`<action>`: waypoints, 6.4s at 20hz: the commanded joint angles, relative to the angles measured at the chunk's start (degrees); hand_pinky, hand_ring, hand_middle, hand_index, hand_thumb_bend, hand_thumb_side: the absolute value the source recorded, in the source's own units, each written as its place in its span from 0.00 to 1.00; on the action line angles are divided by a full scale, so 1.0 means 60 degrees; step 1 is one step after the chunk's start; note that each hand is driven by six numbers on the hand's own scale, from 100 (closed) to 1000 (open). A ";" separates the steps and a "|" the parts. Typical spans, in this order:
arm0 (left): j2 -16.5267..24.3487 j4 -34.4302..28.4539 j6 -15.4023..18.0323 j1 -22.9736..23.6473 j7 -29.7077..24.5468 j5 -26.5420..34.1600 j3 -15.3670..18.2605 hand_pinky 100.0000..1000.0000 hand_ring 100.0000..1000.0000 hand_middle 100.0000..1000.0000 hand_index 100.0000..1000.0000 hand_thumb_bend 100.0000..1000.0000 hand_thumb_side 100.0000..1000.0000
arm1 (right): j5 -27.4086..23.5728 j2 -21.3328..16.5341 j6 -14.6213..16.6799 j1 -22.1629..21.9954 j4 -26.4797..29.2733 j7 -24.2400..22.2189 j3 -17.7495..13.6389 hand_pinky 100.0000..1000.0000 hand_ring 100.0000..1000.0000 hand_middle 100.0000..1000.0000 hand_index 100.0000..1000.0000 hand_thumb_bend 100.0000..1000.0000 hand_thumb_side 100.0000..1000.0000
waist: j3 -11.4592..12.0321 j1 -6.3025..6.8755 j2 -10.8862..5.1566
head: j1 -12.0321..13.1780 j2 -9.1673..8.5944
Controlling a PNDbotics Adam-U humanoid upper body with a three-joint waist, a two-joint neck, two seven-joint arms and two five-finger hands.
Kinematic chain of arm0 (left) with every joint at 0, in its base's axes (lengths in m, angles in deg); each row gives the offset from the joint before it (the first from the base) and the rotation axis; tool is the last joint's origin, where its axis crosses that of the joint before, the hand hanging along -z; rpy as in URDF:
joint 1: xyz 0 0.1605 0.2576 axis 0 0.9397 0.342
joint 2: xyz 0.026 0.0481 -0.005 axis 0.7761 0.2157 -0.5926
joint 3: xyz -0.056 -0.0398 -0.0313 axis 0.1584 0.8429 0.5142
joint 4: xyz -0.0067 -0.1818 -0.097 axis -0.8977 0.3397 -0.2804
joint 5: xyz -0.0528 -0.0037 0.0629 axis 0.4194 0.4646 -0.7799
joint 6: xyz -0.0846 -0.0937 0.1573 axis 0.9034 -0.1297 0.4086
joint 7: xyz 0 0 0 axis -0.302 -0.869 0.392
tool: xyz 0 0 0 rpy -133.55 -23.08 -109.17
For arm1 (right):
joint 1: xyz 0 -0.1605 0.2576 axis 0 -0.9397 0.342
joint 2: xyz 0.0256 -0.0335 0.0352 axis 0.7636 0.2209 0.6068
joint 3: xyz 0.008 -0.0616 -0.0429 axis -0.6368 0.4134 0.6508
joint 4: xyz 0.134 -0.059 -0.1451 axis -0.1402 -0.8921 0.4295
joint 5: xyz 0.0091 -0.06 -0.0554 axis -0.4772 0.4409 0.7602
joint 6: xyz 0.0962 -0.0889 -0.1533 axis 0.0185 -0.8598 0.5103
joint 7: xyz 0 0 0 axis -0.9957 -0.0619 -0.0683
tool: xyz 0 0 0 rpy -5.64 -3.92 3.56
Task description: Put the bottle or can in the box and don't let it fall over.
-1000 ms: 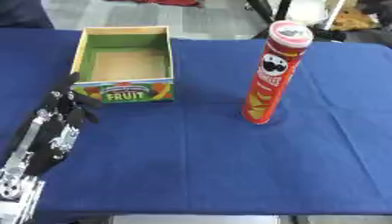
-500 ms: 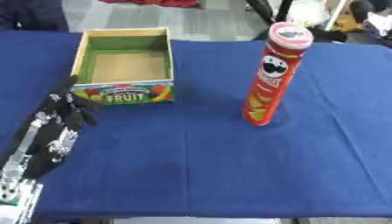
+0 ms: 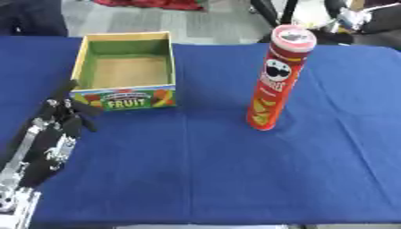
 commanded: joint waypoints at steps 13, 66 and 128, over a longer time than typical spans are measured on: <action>0.0056 -0.0166 0.0036 -0.0126 -0.0069 0.0032 -0.0010 0.47 0.70 0.53 1.00 0.00 0.57 | -0.0204 -0.0777 0.1063 -0.0400 0.0376 -0.0985 0.0114 1.00 0.88 1.00 1.00 0.00 0.10 | 0.0033 0.0073 -0.0049 | -0.0049 -0.0167; -0.0008 -0.0118 0.0103 -0.0170 -0.0199 0.0146 -0.0079 0.47 0.71 0.53 1.00 0.00 0.56 | 0.0260 0.0003 0.0982 0.0018 0.0313 -0.1203 0.0270 1.00 0.89 1.00 1.00 0.00 0.14 | 0.0110 0.0273 -0.0096 | -0.0218 -0.0235; -0.0014 -0.0090 0.0126 -0.0179 -0.0220 0.0082 -0.0101 0.47 0.71 0.54 1.00 0.00 0.56 | 0.1182 0.0365 0.1144 -0.0010 0.0100 -0.1981 0.0673 1.00 0.94 1.00 1.00 0.00 0.39 | 0.0163 0.0253 -0.0077 | -0.0116 -0.0221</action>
